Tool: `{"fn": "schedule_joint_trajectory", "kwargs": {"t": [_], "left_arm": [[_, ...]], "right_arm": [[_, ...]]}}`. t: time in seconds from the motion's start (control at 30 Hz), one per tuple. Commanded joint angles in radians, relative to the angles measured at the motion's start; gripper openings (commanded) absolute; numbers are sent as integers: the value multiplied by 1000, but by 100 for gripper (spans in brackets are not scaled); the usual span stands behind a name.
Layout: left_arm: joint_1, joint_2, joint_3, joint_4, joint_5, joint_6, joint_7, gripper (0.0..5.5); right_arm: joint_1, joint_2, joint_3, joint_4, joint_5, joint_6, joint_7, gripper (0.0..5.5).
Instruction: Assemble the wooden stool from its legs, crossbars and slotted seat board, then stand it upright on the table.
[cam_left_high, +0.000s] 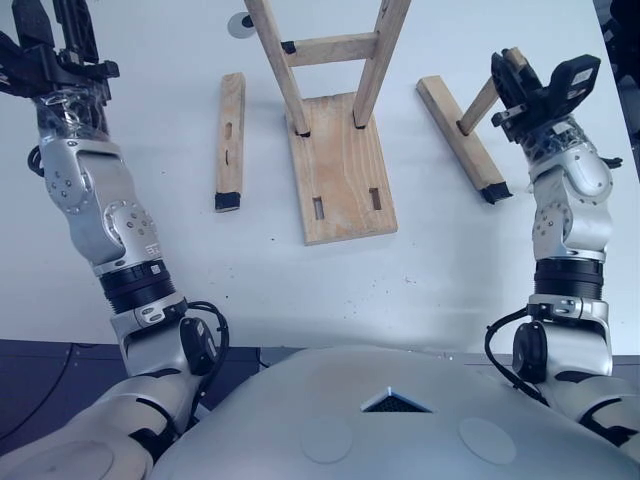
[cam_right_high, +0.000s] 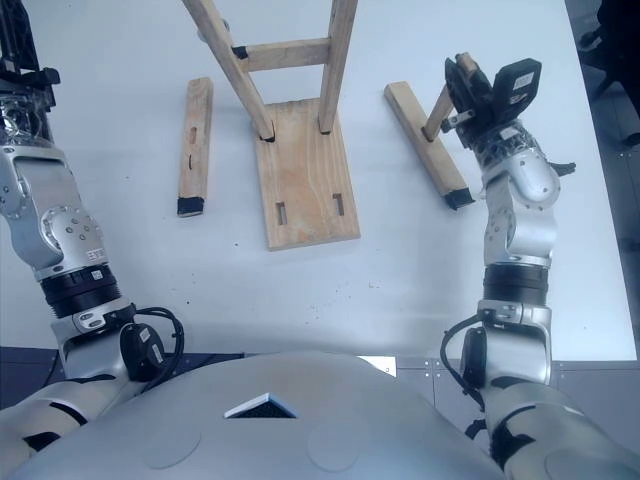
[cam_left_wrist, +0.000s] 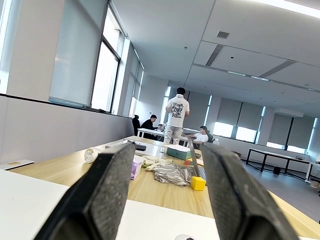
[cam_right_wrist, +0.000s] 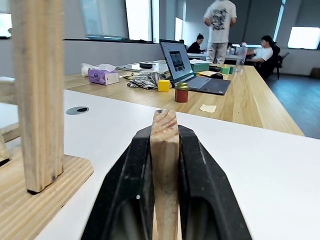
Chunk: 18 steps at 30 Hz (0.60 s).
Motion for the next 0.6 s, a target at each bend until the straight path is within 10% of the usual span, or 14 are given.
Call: {"fn": "schedule_joint_trajectory", "kwargs": {"t": [0.03, 0.6], "left_arm": [[6, 13, 7, 9, 9, 1, 8, 237], [8, 12, 9, 50, 14, 1, 17, 237]], "right_arm": [[67, 1, 37, 40, -43, -27, 39, 40], [90, -51, 79, 319, -117, 8, 54, 40]]}}
